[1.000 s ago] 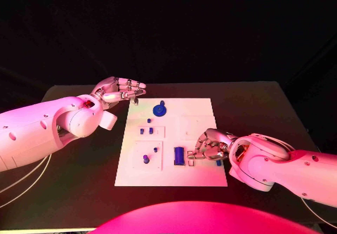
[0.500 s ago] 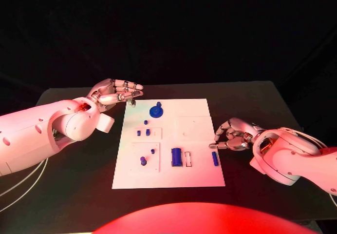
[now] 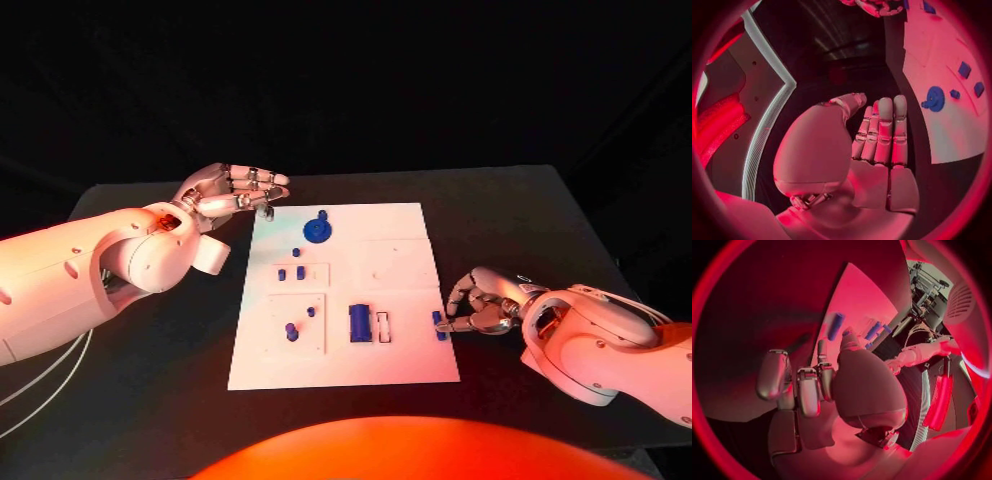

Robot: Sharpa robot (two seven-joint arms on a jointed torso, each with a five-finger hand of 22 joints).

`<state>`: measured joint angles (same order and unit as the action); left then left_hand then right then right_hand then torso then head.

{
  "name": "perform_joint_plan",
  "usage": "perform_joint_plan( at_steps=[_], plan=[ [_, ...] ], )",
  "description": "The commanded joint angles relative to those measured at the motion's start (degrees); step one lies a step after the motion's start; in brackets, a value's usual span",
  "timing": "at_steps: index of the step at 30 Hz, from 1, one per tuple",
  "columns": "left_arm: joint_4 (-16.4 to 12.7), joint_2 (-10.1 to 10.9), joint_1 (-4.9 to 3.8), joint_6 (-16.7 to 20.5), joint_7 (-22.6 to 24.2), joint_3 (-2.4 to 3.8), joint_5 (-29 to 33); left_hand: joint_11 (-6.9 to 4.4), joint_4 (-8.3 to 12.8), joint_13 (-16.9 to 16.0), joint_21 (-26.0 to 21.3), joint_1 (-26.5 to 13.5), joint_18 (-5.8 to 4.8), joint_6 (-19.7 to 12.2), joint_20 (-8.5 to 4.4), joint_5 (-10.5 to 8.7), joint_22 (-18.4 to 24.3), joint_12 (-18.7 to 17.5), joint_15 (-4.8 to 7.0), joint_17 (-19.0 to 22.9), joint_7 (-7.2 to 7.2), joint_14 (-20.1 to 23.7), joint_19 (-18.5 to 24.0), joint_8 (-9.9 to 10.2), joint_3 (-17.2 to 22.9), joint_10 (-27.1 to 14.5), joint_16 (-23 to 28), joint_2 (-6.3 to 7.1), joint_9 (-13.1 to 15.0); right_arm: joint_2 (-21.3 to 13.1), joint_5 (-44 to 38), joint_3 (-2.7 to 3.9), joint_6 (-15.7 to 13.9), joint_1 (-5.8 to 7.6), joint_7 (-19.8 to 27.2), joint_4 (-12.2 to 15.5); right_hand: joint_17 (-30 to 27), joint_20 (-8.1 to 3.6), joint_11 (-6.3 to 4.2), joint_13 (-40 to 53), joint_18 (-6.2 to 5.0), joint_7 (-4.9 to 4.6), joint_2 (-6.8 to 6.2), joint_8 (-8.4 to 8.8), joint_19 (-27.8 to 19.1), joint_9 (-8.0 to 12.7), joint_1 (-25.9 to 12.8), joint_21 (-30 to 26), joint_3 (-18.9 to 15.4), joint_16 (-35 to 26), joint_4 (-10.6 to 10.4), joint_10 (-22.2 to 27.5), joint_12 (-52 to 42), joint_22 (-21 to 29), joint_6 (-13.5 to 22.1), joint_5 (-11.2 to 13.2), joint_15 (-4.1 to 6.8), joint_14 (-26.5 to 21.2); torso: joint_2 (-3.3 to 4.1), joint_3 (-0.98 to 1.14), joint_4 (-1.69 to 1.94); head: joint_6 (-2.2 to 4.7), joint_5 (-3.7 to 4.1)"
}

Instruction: Assemble the parts on the task board

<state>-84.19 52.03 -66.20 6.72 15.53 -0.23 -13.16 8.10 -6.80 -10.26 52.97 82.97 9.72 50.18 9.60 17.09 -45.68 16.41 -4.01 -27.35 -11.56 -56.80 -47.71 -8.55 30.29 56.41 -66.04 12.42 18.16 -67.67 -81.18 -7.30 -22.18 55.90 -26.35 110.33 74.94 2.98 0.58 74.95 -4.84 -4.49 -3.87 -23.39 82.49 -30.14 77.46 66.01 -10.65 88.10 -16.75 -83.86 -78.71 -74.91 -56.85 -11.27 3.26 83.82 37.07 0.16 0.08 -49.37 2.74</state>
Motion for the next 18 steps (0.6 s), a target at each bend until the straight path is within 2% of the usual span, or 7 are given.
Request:
perform_joint_plan(
  at_steps=[1,11,15,18],
  plan=[
    [-0.18,-0.01,-0.01,-0.03,0.85,0.02,0.38,-0.02,-0.39,-0.07,-0.31,-0.6,0.75,-0.17,-0.06,0.01,0.05,0.4,0.04,0.09,-0.03,0.45,0.42,-0.18,-0.06,-0.37,-0.35,0.11,-0.06,0.32,-3.51,0.01,2.39,-0.39,-1.62,-0.14,10.49,-0.05,-0.48,6.69,0.55,0.13,-0.12,-0.3,0.35,-0.09,-0.64,0.42,0.37,0.38,-0.06,-0.93,-0.36,-6.01,-0.57,0.3,0.16,5.26,0.06,0.02,0.03,-0.12,-0.04],
    [-0.3,0.16,0.0,-0.12,0.82,0.01,0.39,-0.04,-0.41,-0.07,-0.35,-0.59,0.76,-0.14,-0.06,0.0,0.07,0.44,0.05,0.09,0.01,0.45,0.43,-0.22,-0.03,-0.39,-0.38,0.07,-0.05,1.98,-3.96,0.0,2.61,-1.28,-2.13,-0.76,10.62,-0.26,-0.83,6.87,0.61,0.54,0.36,-0.6,0.51,-0.31,-0.72,0.72,0.72,0.42,0.03,-1.1,-0.57,-6.21,-1.47,0.13,0.43,5.28,0.12,0.03,0.06,-0.33,-0.19],
    [-0.32,0.28,0.0,-0.12,0.77,0.01,0.39,-0.04,-0.41,-0.07,-0.35,-0.59,0.76,-0.14,-0.06,0.0,0.07,0.44,0.05,0.09,0.01,0.45,0.43,-0.22,-0.03,-0.39,-0.38,0.07,-0.05,2.6,-4.08,0.0,2.64,-1.67,-2.32,-0.99,10.68,-0.52,-1.16,6.97,0.62,0.9,1.14,-0.65,0.57,-0.45,0.76,0.74,1.43,0.43,0.19,-1.21,-0.66,-6.32,-1.89,-0.19,0.73,5.29,0.12,0.0,0.05,-0.45,-0.18],
    [-0.31,0.34,0.0,-0.12,0.74,0.01,0.38,-0.04,-0.41,-0.07,-0.35,-0.59,0.76,-0.14,-0.06,0.0,0.07,0.44,0.05,0.09,0.01,0.45,0.43,-0.22,-0.03,-0.39,-0.38,0.07,-0.05,3.01,-4.27,0.0,2.72,-1.81,-2.49,-1.25,10.68,-0.94,-1.6,7.08,0.64,1.34,2.27,-0.46,0.62,-0.51,4.49,0.64,3.86,0.42,0.21,-1.3,-0.7,-6.45,-2.26,1.57,1.14,5.29,0.09,-0.04,0.03,-0.54,-0.18]
  ],
)
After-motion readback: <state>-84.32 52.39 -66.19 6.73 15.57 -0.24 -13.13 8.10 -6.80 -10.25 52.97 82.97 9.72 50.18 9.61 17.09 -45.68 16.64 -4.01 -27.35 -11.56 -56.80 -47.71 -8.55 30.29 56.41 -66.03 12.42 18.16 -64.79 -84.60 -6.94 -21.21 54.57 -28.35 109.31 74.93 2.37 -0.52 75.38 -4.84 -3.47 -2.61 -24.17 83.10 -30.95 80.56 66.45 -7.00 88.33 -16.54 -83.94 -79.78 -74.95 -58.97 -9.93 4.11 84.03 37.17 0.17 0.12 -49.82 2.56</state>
